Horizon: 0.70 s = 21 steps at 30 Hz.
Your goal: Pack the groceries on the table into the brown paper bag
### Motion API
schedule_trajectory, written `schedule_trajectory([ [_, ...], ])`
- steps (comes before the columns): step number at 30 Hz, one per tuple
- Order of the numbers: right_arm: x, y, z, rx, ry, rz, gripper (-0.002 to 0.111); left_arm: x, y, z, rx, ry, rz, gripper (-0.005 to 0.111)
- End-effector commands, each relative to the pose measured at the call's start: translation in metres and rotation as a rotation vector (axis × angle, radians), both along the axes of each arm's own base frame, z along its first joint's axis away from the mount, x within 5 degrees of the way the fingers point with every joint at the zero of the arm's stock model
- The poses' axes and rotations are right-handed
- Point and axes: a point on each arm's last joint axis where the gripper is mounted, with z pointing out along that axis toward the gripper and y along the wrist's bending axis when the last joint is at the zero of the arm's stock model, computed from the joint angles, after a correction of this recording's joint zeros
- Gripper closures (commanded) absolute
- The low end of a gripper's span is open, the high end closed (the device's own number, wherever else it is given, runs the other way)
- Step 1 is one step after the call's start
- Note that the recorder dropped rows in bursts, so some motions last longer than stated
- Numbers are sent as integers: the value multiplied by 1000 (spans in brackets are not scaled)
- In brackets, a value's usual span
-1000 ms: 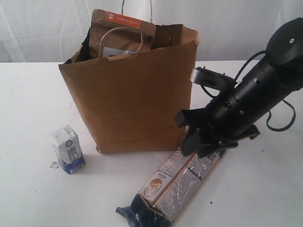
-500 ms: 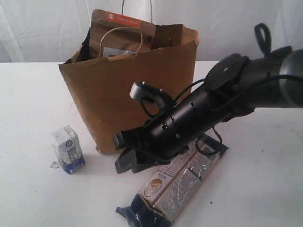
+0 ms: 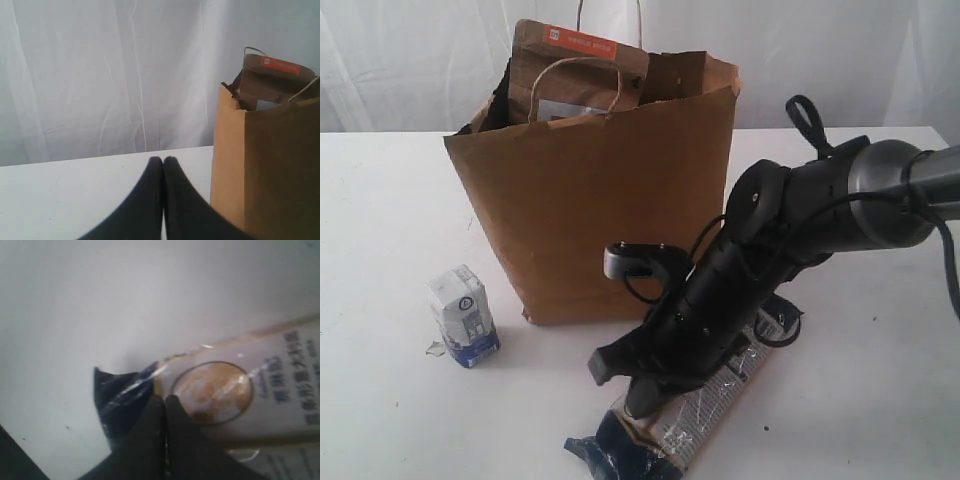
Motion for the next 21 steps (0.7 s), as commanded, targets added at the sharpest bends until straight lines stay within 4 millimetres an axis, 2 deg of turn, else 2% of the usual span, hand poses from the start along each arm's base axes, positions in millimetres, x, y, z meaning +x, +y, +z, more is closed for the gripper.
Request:
schedule_trajectory([
  [1, -1, -13, -6, -163, -12, 38, 108, 0, 0, 1, -18, 1, -3, 107],
  [6, -10, -28, -13, -289, 22, 80, 108, 0, 0, 1, -18, 1, -3, 107],
  [16, -34, -76, -18, -651, 42, 102, 108, 0, 0, 1, -18, 1, -5, 107],
  [18, -36, -83, -13, -677, -1, 77, 108, 0, 0, 1, -18, 1, -5, 107],
  [21, -36, -81, 10, -576, -114, 30, 108, 0, 0, 1, -18, 1, -5, 107],
])
